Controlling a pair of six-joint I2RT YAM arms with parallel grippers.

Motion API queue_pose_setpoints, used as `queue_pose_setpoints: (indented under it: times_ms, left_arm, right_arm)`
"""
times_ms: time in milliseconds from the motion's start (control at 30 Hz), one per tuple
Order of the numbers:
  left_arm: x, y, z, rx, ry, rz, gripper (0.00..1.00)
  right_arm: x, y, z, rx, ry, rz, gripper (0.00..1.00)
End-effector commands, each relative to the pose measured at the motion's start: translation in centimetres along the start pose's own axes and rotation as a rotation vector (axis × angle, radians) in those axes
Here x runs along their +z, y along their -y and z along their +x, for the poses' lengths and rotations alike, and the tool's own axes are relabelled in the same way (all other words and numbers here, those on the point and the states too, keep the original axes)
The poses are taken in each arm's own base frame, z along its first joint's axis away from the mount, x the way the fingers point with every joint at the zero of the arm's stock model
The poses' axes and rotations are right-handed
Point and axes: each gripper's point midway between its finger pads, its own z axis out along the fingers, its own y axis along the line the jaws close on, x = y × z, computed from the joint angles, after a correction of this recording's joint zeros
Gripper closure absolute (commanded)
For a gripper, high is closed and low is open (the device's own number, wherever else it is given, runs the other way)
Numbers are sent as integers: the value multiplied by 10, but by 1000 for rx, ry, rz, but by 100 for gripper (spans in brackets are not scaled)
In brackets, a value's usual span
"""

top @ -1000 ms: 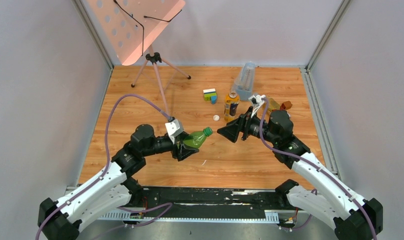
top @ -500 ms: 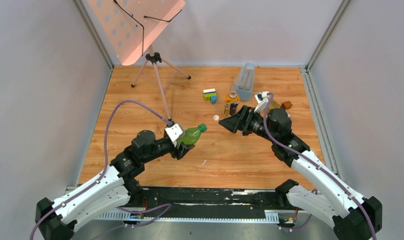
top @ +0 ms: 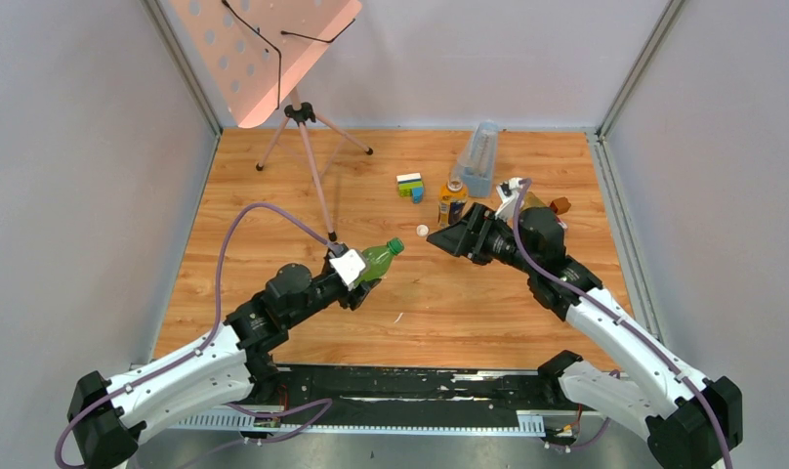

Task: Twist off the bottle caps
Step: Unscrew the bottle cap from the plastic bottle.

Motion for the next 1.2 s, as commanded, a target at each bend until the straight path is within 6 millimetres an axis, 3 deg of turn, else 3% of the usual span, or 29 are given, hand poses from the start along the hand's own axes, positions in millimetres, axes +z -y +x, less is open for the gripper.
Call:
queue_pose_setpoints:
  times_ms: [0,167,400,633,867,967,1167]
  left_arm:
    - [1,-14,-21,50,100,-72,100]
    - [-4,-15,-24,50,158,-83,100]
    - [-13,-11,-17,43,178,-75,100]
    - [-24,-14,-19,61,213,-92,100]
    - [-36,-19,-22,72,229,-117,100]
    - [-40,-15,-29,72,260,-92,100]
    - [-40,-14,-25,47,247,-93,100]
  right_arm:
    - [3,4,-11,47,27,53,22]
    - [-1,13,-14,49,70,96,23]
    - [-14,-13,-23,14,85,22,22]
    - [-22,-19,-30,-40,122,16,21]
    - [-14,-36,-34,-147,74,-51,22]
    - [-11,-34,-35,-157,77,-44,22]
    - [-4,-26,-32,-170,74,-41,22]
